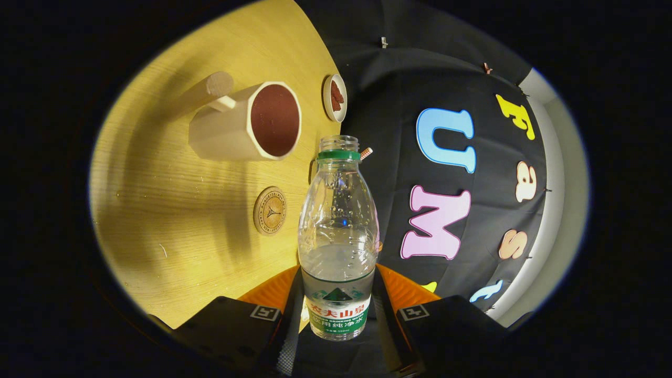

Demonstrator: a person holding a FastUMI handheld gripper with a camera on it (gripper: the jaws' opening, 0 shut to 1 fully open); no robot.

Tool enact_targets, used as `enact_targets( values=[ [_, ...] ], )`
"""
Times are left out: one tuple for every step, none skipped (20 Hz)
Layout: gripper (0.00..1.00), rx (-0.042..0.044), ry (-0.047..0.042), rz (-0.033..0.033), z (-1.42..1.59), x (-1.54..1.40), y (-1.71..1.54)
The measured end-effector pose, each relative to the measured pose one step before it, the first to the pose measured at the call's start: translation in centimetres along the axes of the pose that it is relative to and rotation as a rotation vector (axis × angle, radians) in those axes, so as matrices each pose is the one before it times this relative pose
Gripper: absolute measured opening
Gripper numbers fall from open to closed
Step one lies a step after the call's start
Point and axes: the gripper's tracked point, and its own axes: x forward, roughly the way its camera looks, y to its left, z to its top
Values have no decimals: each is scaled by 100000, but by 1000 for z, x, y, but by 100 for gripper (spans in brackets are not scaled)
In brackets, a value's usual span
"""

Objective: Take the bottle from table, then pour the juice into the cup, finally place the bottle on the coaster

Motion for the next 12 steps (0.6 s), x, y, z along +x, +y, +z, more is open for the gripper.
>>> enact_targets(
  values=[
    [67,-948,-362,-231,7,-25,-83],
    [67,-1233,-483,-143,51,102,-11],
    [67,-1342,-416,-182,62,-6,-71],
    [67,-1196,-300,-8,25,102,-59],
    [67,-796,-191,-29,-49,52,-77],
    [67,-441,-65,251,-10,127,104],
    [67,-286,-38,118,-80,49,12],
    [67,-413,-80,-101,58,18,-116],
    [67,-795,-110,-188,28,-12,-113],
    [67,-942,-212,-247,-39,106,-97],
    [67,-897,-262,-133,-39,0,-73],
    [67,-750,-389,-89,89,82,-3]
  ],
)
